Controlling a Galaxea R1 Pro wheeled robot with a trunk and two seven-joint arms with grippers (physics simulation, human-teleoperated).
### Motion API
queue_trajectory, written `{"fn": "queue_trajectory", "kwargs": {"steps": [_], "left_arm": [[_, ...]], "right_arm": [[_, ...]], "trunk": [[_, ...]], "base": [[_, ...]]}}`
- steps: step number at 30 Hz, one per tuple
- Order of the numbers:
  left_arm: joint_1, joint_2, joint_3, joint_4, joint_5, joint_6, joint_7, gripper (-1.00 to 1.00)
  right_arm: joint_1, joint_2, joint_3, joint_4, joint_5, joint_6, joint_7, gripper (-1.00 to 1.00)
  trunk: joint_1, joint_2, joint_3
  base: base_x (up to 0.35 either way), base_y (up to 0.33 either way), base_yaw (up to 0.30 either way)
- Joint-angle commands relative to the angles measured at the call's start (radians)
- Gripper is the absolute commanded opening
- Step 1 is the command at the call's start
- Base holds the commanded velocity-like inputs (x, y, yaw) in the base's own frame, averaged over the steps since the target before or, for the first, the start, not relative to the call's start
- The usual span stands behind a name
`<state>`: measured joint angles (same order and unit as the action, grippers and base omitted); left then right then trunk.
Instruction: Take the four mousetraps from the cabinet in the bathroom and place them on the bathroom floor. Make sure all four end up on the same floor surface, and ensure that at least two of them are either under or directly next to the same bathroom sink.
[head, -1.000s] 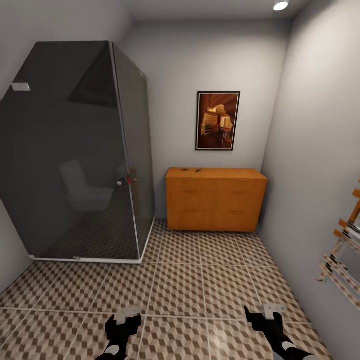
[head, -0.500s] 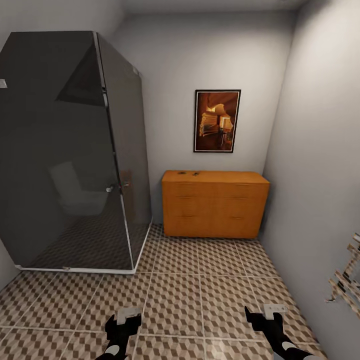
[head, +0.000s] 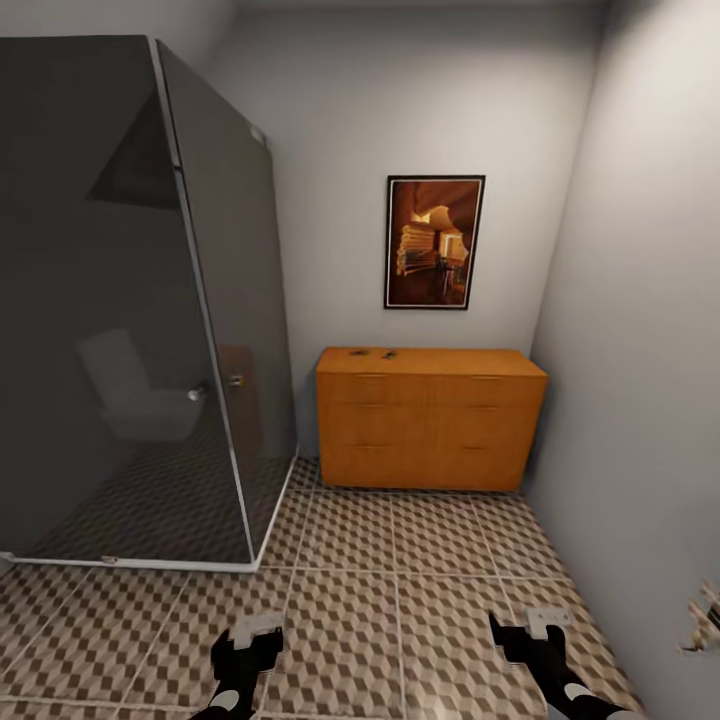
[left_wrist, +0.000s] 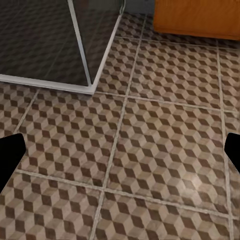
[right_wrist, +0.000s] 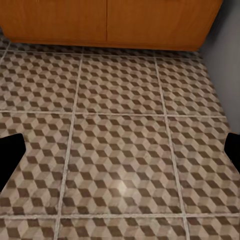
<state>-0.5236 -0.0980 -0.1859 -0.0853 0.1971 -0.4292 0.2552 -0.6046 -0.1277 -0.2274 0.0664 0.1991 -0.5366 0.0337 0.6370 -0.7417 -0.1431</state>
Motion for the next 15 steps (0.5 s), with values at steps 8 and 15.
{"fn": "queue_trajectory", "kwargs": {"steps": [8,15], "left_arm": [[-0.001,0.0,-0.009,0.001,0.008,-0.003,0.004,1.0],[-0.001,0.0,-0.009,0.001,0.008,-0.003,0.004,1.0]], "right_arm": [[-0.003,0.0,-0.009,0.004,0.005,-0.008,-0.001,1.0],[-0.003,0.0,-0.009,0.004,0.005,-0.009,-0.001,1.0]], "trunk": [[0.001,-0.001,-0.002],[0.001,-0.001,-0.002]], "base": [[0.328,-0.007,0.0],[0.328,0.0,0.0]]}}
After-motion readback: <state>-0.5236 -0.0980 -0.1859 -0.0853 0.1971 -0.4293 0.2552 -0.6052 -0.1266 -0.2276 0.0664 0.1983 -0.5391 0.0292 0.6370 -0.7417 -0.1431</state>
